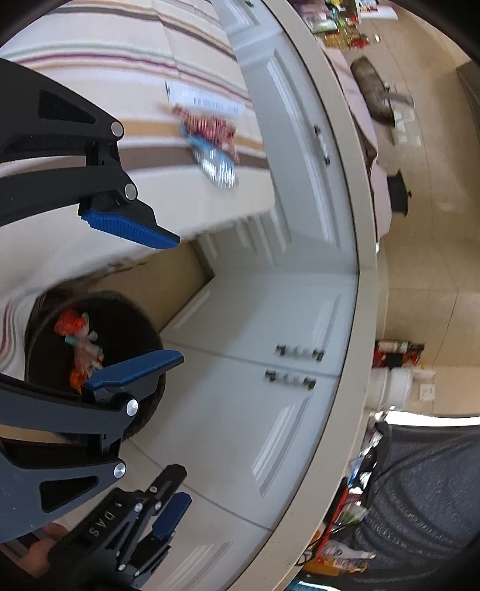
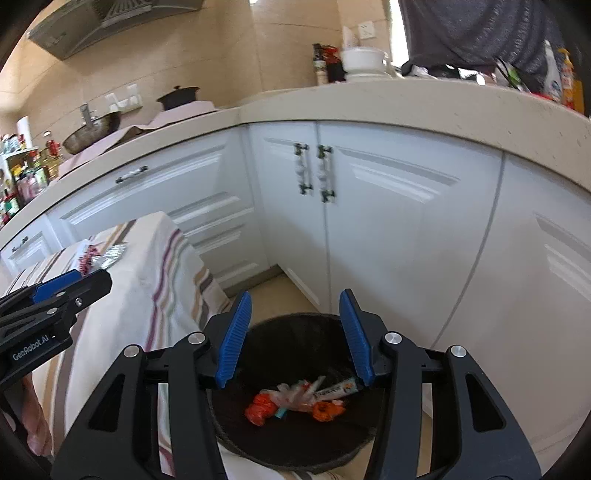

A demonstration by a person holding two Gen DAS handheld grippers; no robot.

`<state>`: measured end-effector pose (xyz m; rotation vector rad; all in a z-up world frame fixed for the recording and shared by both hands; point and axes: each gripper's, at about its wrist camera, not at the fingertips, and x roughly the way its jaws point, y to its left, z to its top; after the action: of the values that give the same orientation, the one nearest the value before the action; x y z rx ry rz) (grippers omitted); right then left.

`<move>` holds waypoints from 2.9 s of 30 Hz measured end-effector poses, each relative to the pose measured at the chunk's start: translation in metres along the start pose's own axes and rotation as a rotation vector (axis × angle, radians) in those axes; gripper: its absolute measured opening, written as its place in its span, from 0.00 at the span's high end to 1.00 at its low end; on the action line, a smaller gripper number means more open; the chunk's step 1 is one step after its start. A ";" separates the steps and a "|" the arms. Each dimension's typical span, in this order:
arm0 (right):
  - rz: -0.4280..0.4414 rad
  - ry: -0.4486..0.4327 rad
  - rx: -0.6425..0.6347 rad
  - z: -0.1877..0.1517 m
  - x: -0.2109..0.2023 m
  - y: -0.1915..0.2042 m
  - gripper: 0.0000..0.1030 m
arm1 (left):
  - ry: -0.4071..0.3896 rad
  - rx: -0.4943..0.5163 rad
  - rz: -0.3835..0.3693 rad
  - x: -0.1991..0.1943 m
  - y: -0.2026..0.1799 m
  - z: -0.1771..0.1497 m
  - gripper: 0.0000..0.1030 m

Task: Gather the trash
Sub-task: 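Move both open tools back over the table toward the foil and ribbon, then grasp the silver foil wrapper with the right tool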

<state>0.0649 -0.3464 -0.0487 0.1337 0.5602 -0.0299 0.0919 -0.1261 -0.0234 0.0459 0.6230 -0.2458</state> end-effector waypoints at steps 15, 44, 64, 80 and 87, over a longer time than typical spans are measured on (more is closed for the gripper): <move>0.188 0.000 -0.137 0.020 0.019 0.121 0.53 | -0.018 -0.149 0.245 -0.040 0.128 -0.015 0.42; 0.248 0.230 -0.243 0.025 0.128 0.265 0.65 | 0.005 -0.325 0.425 -0.054 0.262 -0.040 0.37; 0.276 0.265 -0.176 0.027 0.133 0.235 0.95 | 0.061 -0.316 0.346 -0.022 0.244 -0.027 0.32; 0.246 0.182 -0.115 0.032 0.098 0.166 0.95 | 0.081 -0.218 0.235 0.007 0.182 -0.005 0.32; 0.213 0.173 -0.067 0.028 0.094 0.127 0.95 | 0.116 -0.181 0.209 0.029 0.165 0.002 0.47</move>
<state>0.1678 -0.2233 -0.0605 0.1309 0.7160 0.2095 0.1555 0.0275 -0.0439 -0.0491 0.7482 0.0159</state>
